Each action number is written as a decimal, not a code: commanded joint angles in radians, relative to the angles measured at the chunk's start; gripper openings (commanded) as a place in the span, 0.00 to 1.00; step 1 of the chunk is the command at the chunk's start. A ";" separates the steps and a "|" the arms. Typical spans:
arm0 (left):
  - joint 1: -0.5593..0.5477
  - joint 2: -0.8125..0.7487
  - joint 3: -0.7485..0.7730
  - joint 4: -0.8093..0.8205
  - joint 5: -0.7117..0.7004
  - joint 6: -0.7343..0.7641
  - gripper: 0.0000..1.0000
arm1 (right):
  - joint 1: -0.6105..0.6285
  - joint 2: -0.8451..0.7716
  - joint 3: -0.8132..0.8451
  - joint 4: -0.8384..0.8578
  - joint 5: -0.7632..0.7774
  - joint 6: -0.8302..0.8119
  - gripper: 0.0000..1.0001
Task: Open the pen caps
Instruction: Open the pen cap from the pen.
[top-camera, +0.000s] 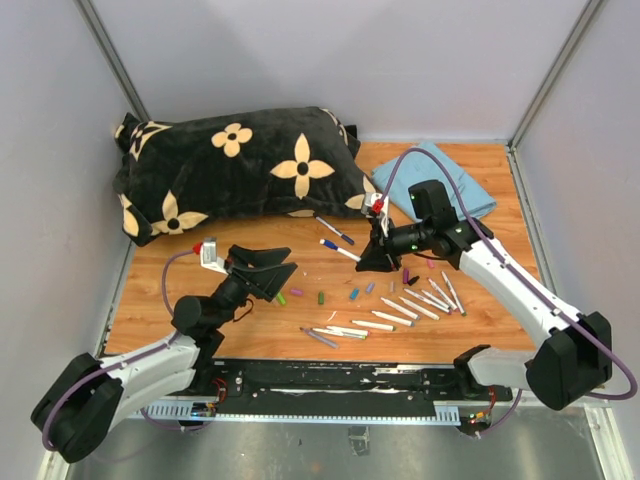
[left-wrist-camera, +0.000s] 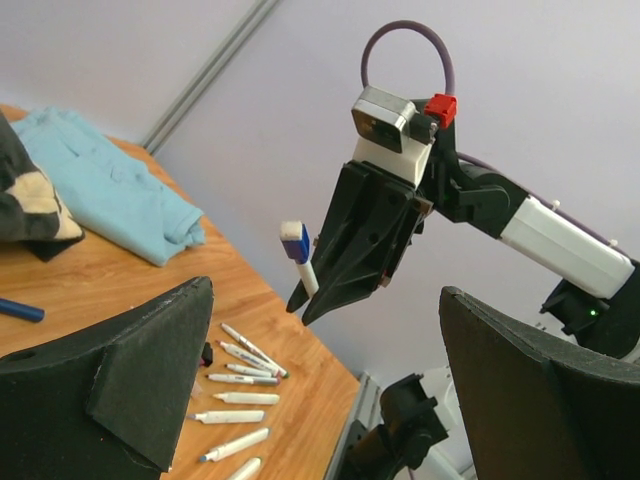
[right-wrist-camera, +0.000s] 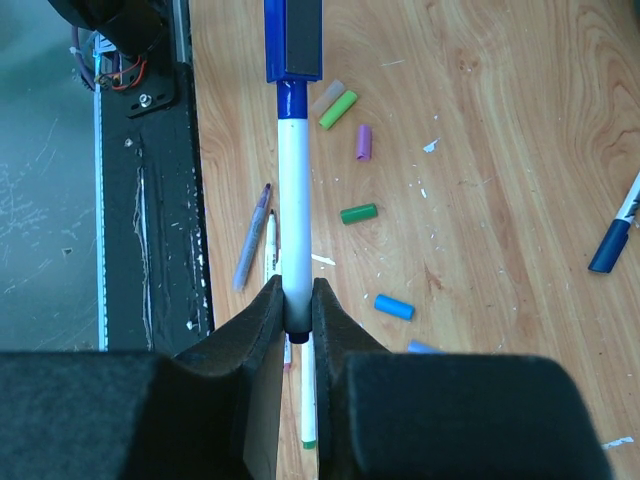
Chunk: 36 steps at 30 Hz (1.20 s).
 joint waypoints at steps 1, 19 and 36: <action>-0.020 -0.001 0.015 0.004 -0.045 0.035 0.99 | -0.021 0.004 -0.016 0.025 -0.017 0.015 0.01; -0.118 0.219 0.079 0.130 -0.190 0.042 0.99 | -0.042 0.042 -0.041 0.115 -0.074 0.124 0.01; -0.178 0.608 0.263 0.365 -0.233 -0.023 0.63 | -0.042 0.066 -0.047 0.127 -0.093 0.136 0.01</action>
